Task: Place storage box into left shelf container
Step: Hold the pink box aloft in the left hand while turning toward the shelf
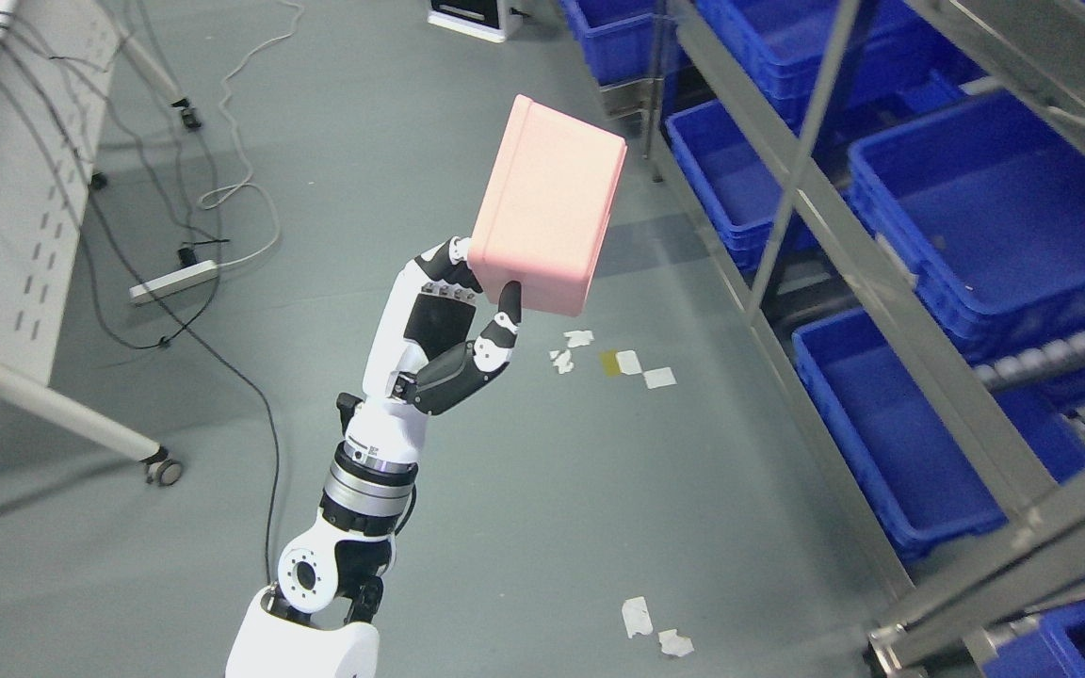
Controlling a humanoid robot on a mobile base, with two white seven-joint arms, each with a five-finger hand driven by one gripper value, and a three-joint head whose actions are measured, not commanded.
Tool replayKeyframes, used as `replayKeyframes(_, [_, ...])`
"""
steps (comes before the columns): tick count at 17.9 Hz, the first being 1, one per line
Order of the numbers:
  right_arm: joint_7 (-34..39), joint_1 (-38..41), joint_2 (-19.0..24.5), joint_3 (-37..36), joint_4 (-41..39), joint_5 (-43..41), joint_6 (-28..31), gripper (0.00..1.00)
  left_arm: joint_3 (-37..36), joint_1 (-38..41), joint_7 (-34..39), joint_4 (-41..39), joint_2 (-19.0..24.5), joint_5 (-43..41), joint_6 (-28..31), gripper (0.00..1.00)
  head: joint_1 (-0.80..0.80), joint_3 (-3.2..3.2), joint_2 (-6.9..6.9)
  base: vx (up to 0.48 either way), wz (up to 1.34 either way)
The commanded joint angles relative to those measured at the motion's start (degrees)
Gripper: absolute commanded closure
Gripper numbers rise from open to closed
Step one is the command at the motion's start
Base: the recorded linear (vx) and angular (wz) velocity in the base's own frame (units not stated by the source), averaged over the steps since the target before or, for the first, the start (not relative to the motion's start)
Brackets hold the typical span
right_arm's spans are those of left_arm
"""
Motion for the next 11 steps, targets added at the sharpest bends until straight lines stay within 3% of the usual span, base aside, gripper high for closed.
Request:
replayKeyframes(1, [0.0,0.5,-1.0,-0.3,-1.0,0.1,0.0,0.00,-0.1,0.6,0.0,-0.8,1.0,0.0,0.1,0.97,0.00,0.00,0.00,0.186,0.82])
replayKeyframes(6, [0.0,0.5,-1.0,-0.3,-1.0,0.1,0.0,0.00,0.0,0.6,0.0,-0.8,1.0,0.0,0.1,0.97,0.00,0.00,0.00,0.224,0.47])
replayKeyframes(11, [0.0,0.5,-1.0,-0.3,-1.0,0.1,0.0,0.00,0.3,0.6,0.0,-0.8,1.0,0.0,0.1,0.97,0.00,0.00,0.00,0.265,0.11])
